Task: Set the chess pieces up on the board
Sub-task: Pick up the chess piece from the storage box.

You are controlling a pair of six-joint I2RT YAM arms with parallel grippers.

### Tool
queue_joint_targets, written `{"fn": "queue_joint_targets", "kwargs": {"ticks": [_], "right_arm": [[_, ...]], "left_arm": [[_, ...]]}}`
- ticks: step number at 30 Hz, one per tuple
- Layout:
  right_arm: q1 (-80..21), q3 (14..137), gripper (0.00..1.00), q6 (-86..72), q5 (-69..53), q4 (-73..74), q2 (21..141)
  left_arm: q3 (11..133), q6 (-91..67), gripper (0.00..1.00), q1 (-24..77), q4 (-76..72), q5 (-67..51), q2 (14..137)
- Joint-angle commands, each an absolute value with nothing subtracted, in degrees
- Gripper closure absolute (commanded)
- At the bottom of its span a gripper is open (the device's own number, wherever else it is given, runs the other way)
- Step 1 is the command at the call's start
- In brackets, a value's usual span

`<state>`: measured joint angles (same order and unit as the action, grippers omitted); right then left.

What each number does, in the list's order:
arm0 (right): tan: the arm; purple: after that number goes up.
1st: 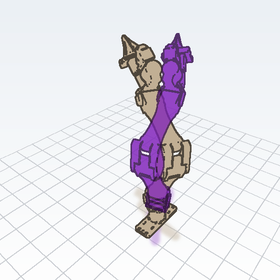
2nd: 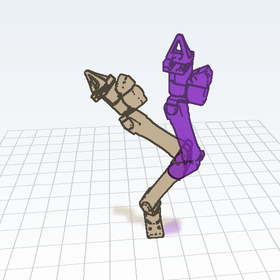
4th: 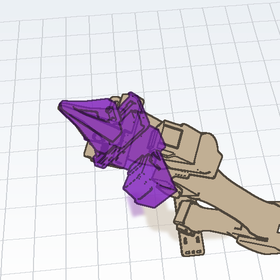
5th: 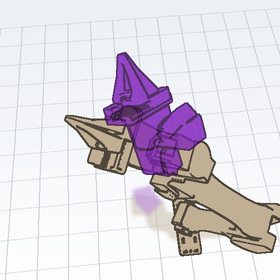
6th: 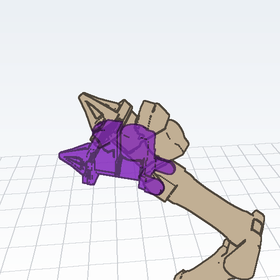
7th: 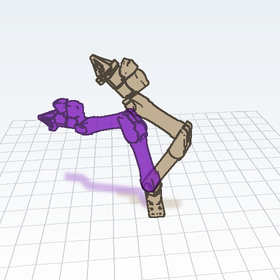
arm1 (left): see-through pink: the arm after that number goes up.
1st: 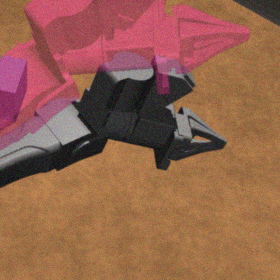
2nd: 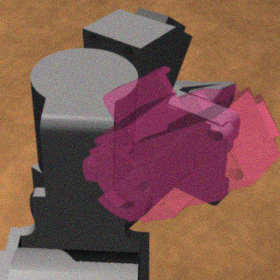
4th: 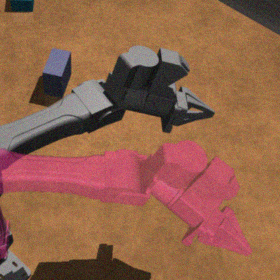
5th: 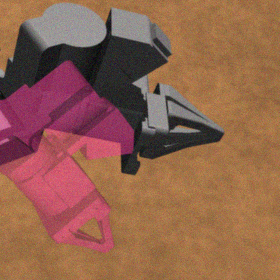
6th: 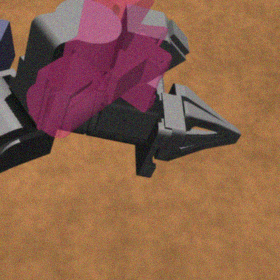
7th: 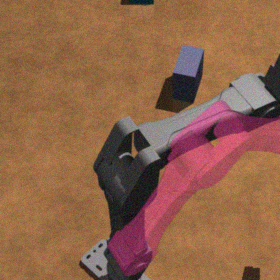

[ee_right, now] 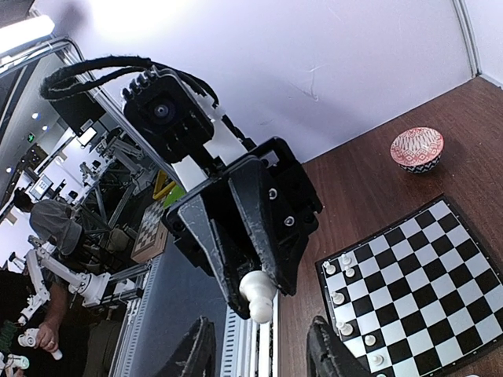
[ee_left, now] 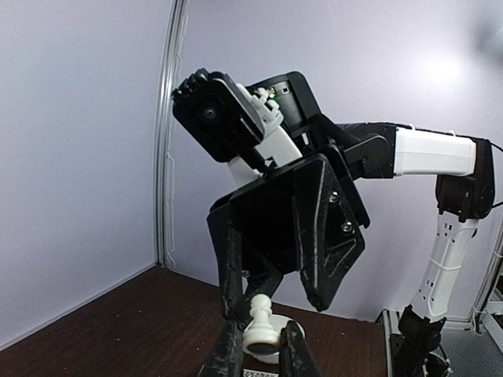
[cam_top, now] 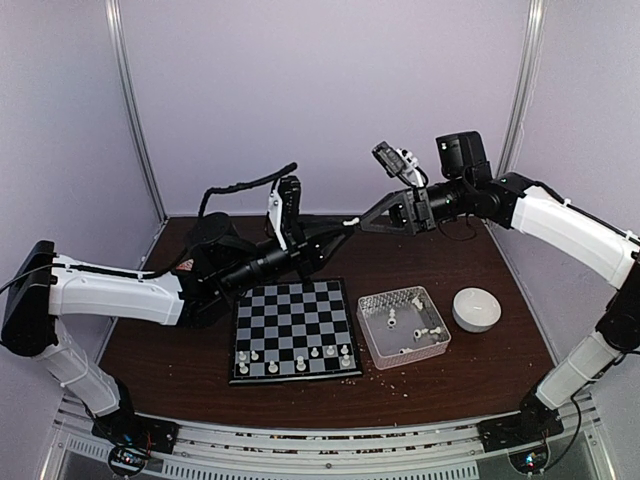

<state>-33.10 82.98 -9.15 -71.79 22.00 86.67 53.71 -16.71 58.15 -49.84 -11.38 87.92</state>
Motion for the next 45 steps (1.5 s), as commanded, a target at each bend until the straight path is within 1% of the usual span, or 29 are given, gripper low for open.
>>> {"fn": "queue_joint_targets", "kwargs": {"ticks": [1, 15, 22, 28, 35, 37, 40, 42, 43, 45], "right_arm": [[-33.5, 85.5, 0.62, -4.9, -72.0, 25.7, 85.8], [-34.6, 86.0, 0.68, -5.1, -71.5, 25.7, 86.2], [-34.8, 85.5, 0.75, -4.8, -71.3, 25.9, 86.2], [-35.1, 85.6, 0.84, -2.2, -68.9, 28.5, 86.1], [-36.6, 87.6, 0.84, 1.6, -67.8, 33.8, 87.5], [-36.8, 87.7, 0.86, 1.8, -67.7, 33.9, 87.4], [-36.8, 88.3, 0.93, 1.8, -68.1, 33.9, 87.7], [-36.8, 88.6, 0.97, 2.1, -67.8, 34.4, 87.8], [-36.8, 89.3, 0.98, 2.9, -67.3, 35.1, 87.8], [-36.7, 90.8, 1.0, 5.5, -65.4, 38.2, 88.1]], "left_arm": [[53.2, -17.7, 0.95, 57.7, -52.0, -12.6, 87.5], [55.3, -17.8, 0.95, 57.6, -48.8, -14.4, 89.0], [54.9, -18.0, 0.95, 57.5, -49.3, -13.9, 89.0], [55.2, -18.1, 0.95, 57.4, -48.6, -14.1, 89.0], [55.5, -18.4, 0.95, 57.3, -47.9, -15.0, 89.4], [55.5, -18.5, 0.95, 57.3, -47.8, -15.1, 89.5], [55.5, -18.5, 0.95, 57.3, -47.5, -15.1, 89.5], [55.6, -18.5, 0.93, 57.2, -46.6, -14.8, 89.4], [55.6, -18.5, 0.9, 57.1, -45.9, -14.5, 89.2], [55.2, -18.4, 0.79, 57.1, -44.4, -12.7, 88.5]]}}
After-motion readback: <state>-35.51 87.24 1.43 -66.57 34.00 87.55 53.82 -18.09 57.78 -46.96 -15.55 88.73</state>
